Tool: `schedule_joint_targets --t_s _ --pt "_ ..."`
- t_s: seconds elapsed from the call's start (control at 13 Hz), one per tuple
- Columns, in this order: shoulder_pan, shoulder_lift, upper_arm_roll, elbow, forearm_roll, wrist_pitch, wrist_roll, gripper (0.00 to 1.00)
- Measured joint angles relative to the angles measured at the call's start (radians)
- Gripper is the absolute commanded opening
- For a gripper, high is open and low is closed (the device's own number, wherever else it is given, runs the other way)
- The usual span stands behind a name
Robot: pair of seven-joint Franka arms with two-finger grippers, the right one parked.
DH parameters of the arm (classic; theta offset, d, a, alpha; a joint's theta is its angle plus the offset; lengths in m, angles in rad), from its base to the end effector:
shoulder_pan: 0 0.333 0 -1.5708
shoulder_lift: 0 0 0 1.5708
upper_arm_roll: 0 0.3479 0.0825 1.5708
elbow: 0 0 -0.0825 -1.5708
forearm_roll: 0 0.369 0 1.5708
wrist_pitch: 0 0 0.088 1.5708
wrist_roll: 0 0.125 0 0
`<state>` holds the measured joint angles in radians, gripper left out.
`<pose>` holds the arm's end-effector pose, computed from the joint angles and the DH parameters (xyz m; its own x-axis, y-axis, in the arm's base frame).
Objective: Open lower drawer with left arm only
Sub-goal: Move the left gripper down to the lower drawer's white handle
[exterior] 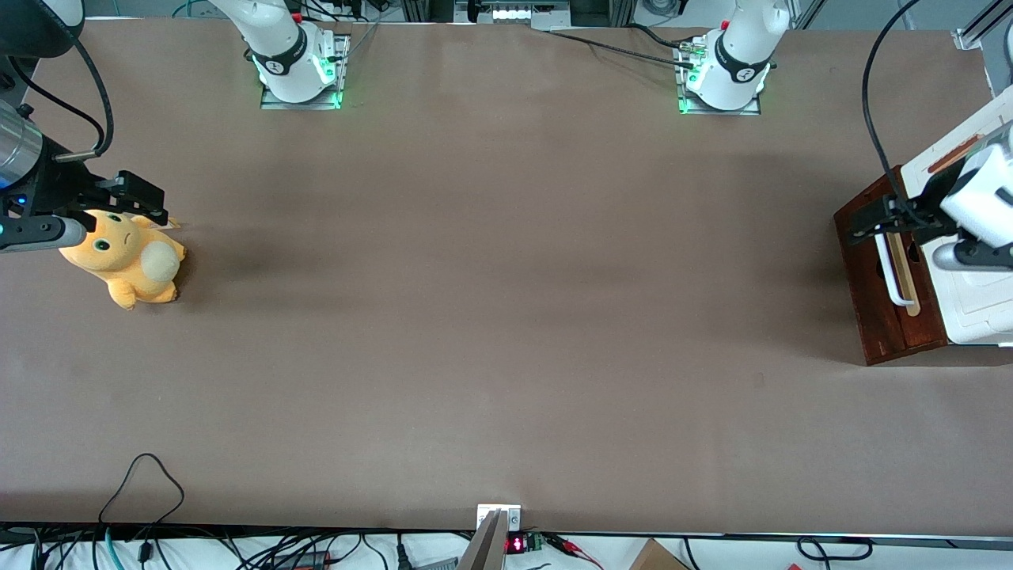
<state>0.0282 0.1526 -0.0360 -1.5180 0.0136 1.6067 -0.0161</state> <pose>0.5896 -0.0013 0.5793 0.9979 0.0079 -0.0636 0.0073 -0.9999 -0.0091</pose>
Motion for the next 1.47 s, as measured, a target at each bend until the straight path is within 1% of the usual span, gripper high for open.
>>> schedule_joint_targets --t_s 0.15,0.31,0.46,0.77,0.93,1.08,1.16,1.47 --pt "-0.007 0.03 -0.008 -0.002 0.065 0.0 -0.004 1.0" --pt "-0.017 0.058 -0.016 -0.003 0.092 -0.004 -0.026 1.0" --pt "-0.044 0.086 -0.019 -0.006 0.169 -0.028 -0.063 1.0" --pt "-0.147 0.176 -0.023 -0.028 0.403 -0.085 -0.162 1.0" --pt "-0.188 0.232 -0.025 -0.039 0.503 -0.114 -0.214 1.0" --pt "-0.203 0.274 -0.025 -0.064 0.585 -0.129 -0.268 1.0" --pt "-0.204 0.287 -0.025 -0.085 0.638 -0.131 -0.289 1.0" --pt "-0.219 0.338 -0.026 -0.202 0.883 -0.167 -0.381 1.0"
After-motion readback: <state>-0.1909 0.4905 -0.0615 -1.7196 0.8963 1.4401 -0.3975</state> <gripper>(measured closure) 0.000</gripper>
